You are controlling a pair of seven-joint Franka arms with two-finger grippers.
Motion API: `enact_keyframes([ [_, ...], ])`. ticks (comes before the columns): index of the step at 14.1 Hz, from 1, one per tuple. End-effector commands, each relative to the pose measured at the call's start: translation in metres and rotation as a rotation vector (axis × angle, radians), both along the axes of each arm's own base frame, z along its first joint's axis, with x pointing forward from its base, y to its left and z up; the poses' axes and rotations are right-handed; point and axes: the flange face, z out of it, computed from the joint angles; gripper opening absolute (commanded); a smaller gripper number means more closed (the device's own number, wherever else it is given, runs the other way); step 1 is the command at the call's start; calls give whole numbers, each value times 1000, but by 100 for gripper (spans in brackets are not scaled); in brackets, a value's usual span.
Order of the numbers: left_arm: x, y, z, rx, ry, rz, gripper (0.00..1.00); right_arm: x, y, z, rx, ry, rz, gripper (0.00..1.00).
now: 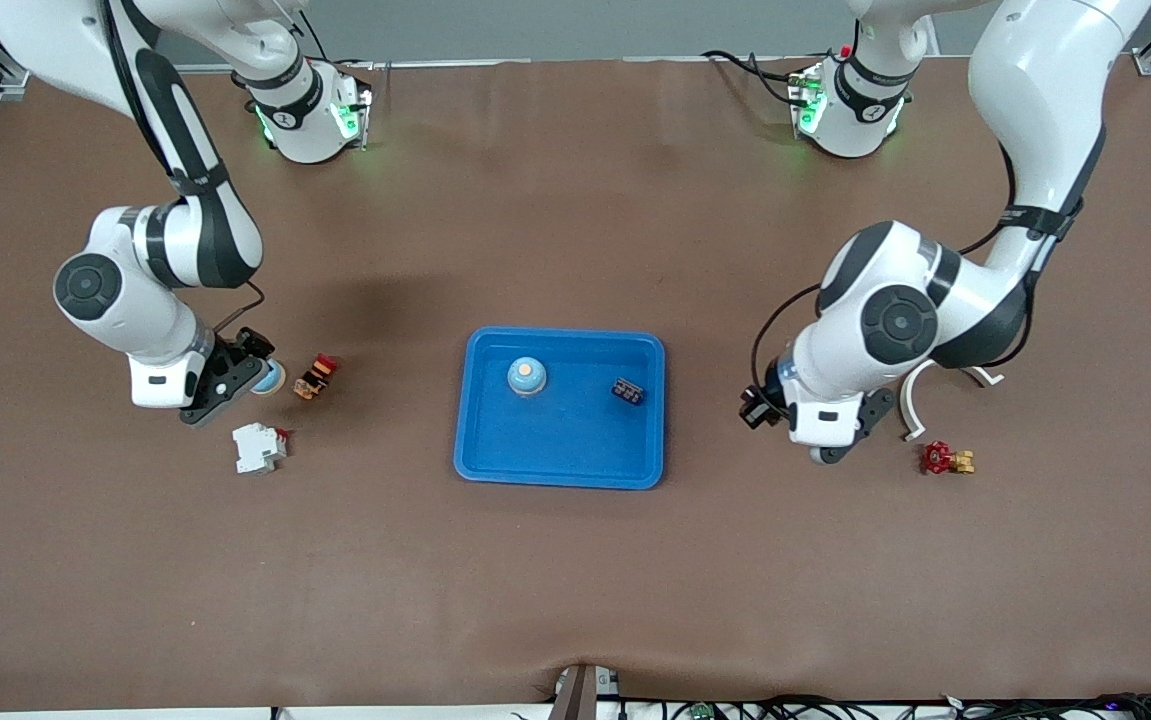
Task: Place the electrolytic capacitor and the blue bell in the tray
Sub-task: 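Reach the right gripper to the second bell while the left carries the capacitor, then release the capacitor in the tray with the left gripper while the right grasps the bell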
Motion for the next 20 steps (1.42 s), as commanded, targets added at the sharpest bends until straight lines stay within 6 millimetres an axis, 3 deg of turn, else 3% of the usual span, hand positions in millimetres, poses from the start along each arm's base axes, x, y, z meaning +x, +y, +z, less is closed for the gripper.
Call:
enact_keyframes([
  [1, 3, -35, -3, -4, -19, 47, 0, 0, -18, -23, -10, -5, 50, 100],
  [4, 0, -76, -25, -75, -66, 151, 0, -11, -24, -45, -13, -6, 61, 100],
  [7, 6, -105, -45, -117, -126, 229, 0, -21, -22, -54, -11, -5, 63, 100],
  [11, -2, -154, -97, -48, -135, 359, 0, -25, -20, -56, -10, 14, 65, 100],
  [13, -8, -160, -113, -17, -139, 380, 0, -32, -19, -58, -7, 24, 64, 100],
  [18, -16, -163, -158, -7, -96, 423, 0, -33, -13, -36, 0, 35, 66, 100],
  [20, -18, -162, -164, -3, -86, 427, 0, -33, -7, -27, 4, 44, 68, 100],
])
